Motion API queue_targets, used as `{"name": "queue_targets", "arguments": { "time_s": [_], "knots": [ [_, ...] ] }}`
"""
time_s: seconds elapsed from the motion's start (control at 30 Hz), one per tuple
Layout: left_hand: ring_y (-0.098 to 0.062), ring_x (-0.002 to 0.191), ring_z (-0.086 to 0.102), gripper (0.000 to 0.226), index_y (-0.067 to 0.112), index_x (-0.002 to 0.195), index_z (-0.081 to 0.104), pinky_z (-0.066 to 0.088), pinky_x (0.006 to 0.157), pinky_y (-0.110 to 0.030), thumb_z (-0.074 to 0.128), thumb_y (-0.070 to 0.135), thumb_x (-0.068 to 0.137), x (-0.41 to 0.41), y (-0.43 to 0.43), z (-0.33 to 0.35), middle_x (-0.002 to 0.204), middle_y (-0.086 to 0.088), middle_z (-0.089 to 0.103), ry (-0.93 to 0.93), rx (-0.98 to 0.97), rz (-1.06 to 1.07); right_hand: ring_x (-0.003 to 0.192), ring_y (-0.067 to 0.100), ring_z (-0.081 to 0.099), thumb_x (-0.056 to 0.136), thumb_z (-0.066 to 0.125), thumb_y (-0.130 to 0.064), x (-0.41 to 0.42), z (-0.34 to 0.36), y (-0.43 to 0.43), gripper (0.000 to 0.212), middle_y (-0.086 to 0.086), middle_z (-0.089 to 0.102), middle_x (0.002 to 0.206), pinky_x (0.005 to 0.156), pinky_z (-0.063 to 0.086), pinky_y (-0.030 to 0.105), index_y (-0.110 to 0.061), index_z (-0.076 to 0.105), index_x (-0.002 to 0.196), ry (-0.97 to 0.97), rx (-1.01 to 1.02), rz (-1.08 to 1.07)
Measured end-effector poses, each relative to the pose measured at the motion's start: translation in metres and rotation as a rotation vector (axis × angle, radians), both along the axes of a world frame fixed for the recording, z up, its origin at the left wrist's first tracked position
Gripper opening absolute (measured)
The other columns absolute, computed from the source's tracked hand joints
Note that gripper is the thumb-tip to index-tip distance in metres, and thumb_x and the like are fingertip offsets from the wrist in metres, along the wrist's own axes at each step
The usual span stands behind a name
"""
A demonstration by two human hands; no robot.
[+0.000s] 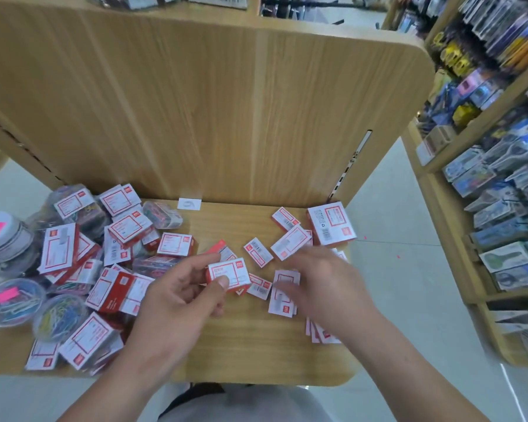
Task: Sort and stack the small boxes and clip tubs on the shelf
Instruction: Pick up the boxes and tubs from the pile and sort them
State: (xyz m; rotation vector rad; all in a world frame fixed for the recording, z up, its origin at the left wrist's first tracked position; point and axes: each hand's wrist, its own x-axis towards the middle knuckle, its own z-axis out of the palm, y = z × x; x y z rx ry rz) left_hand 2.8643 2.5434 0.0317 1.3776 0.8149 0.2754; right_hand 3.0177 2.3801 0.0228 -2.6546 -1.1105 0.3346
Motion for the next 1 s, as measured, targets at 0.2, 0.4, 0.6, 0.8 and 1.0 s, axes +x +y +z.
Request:
{"name": "queue_targets", "arguments": {
  "time_s": [0.2, 0.4, 0.6, 0.8, 1.0],
  "knots": [
    [-0.02, 0.066, 0.065, 0.031, 0.021, 0.111, 0.074, 0.053, 0.056, -0.018, 0.07, -0.002, 0.091, -0.018, 0.001, 0.005, 0.09, -0.016, 0.075, 0.001, -0.013, 0.058, 0.092, 0.032, 0.06, 0.069, 0.082, -0.047, 0.039, -0.005, 0.025, 0.037, 0.004, 0.067, 0.089, 0.077, 0.047, 0.039, -0.02, 0.075, 0.093, -0.29, -0.18, -0.058],
    [-0.019, 0.07, 0.067, 0.031, 0.02, 0.114, 0.074, 0.058, 0.06, -0.023, 0.07, -0.001, 0.091, -0.03, 0.005, 0.002, 0.093, -0.011, 0.077, -0.006, -0.015, 0.093, 0.106, 0.025, 0.058, 0.081, 0.071, -0.053, 0.038, -0.003, 0.037, 0.044, -0.001, 0.067, 0.106, 0.085, 0.049, 0.036, -0.028, 0.067, 0.117, -0.19, -0.19, -0.053],
    [-0.022, 0.076, 0.07, 0.034, 0.019, 0.118, 0.072, 0.059, 0.063, -0.026, 0.07, -0.001, 0.091, -0.041, 0.009, 0.006, 0.097, -0.008, 0.078, -0.02, -0.014, 0.117, 0.108, 0.015, 0.062, 0.093, 0.062, -0.049, -0.001, 0.023, 0.052, 0.032, -0.01, 0.067, 0.112, 0.078, 0.052, 0.033, -0.032, 0.069, 0.12, -0.07, 0.07, -0.006],
    [-0.026, 0.08, 0.073, 0.032, 0.026, 0.115, 0.07, 0.059, 0.067, -0.03, 0.07, 0.003, 0.092, -0.062, 0.018, 0.016, 0.095, -0.005, 0.079, -0.041, -0.012, 0.153, 0.071, 0.012, 0.064, 0.094, 0.072, -0.02, -0.066, 0.042, 0.084, 0.009, -0.007, 0.074, 0.086, 0.068, 0.054, 0.038, -0.026, 0.077, 0.092, 0.766, 0.487, -0.008],
    [-0.026, 0.086, 0.074, 0.031, 0.027, 0.116, 0.073, 0.06, 0.071, -0.029, 0.071, 0.007, 0.092, -0.09, 0.046, 0.028, 0.1, 0.0, 0.079, -0.064, 0.004, 0.128, 0.069, 0.03, 0.066, 0.086, 0.08, -0.012, -0.084, 0.039, 0.102, 0.015, 0.015, 0.074, 0.09, 0.064, 0.058, 0.038, -0.014, 0.077, 0.1, 1.041, 0.539, -0.069]
  ]
}}
